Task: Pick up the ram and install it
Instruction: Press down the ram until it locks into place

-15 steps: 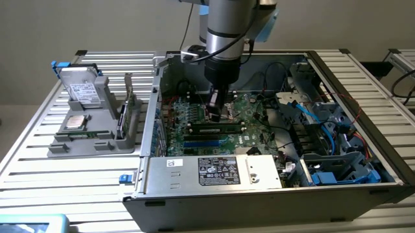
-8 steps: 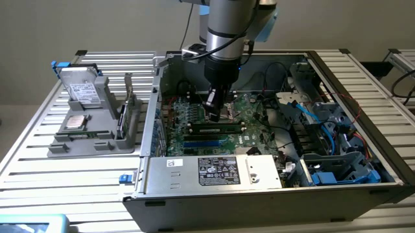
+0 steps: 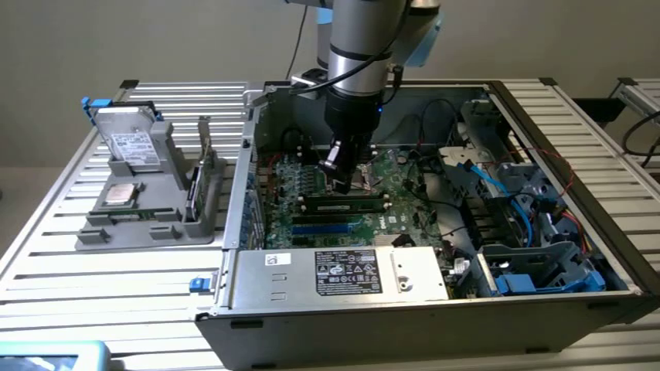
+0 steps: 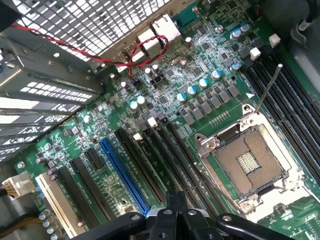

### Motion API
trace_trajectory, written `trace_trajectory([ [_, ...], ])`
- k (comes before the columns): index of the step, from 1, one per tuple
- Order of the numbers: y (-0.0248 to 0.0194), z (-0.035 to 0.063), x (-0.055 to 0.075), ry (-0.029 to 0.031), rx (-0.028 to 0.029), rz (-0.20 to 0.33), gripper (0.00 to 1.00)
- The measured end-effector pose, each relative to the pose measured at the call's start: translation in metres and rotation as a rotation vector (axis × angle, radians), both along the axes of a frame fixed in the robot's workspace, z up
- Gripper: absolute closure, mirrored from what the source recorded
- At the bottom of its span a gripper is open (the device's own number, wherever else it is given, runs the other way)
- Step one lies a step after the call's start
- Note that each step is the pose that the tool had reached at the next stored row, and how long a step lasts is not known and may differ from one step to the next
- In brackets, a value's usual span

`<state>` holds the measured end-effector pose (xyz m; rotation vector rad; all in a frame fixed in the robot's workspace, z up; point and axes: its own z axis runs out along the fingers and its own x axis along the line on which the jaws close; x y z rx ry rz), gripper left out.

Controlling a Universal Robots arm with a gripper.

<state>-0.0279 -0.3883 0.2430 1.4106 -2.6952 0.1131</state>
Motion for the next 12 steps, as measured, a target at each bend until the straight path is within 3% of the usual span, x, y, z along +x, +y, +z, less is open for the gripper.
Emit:
trace_trajectory([
  [9,0.0000,0.0000,0.0000,-0.0412,0.0000,-0.088,0.89],
  [12,0.0000,0.0000,0.0000,-0.0521,-0.0002,-0.119,0.89],
])
